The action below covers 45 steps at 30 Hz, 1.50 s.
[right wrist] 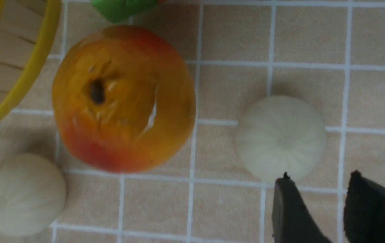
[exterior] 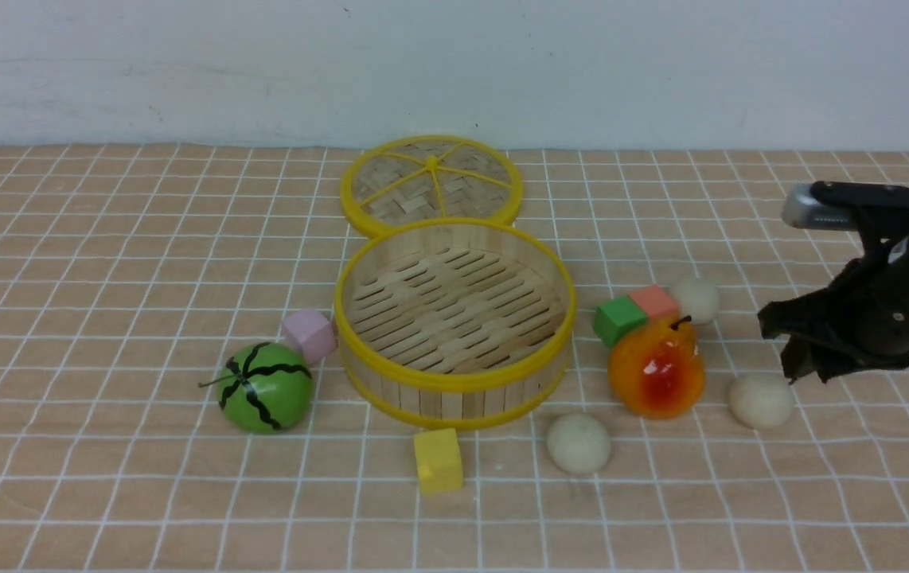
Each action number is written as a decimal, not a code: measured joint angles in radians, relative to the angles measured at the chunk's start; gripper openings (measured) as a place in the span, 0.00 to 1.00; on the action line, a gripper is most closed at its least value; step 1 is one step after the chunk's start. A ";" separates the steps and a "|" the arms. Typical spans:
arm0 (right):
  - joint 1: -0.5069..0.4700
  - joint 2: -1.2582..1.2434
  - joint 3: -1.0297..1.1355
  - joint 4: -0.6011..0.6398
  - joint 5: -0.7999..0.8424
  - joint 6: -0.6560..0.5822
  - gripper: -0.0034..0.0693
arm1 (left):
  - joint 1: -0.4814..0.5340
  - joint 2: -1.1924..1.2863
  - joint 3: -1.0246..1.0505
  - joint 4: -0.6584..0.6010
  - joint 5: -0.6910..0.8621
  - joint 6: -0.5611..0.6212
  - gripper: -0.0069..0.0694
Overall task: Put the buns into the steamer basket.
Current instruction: Use the right arm to grab a steamed stuffed bun, then use the right arm to put the steamed stuffed bun into the steamer
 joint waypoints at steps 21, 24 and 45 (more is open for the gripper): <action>0.000 0.182 -0.037 0.005 -0.114 0.000 0.13 | 0.000 0.000 0.000 0.000 0.000 0.000 0.40; 0.000 0.182 -0.055 0.005 -0.083 0.000 0.05 | 0.000 0.000 0.000 0.000 0.000 0.000 0.40; 0.309 0.055 -0.422 0.059 0.012 0.000 0.05 | 0.000 0.000 0.000 0.000 0.000 0.000 0.40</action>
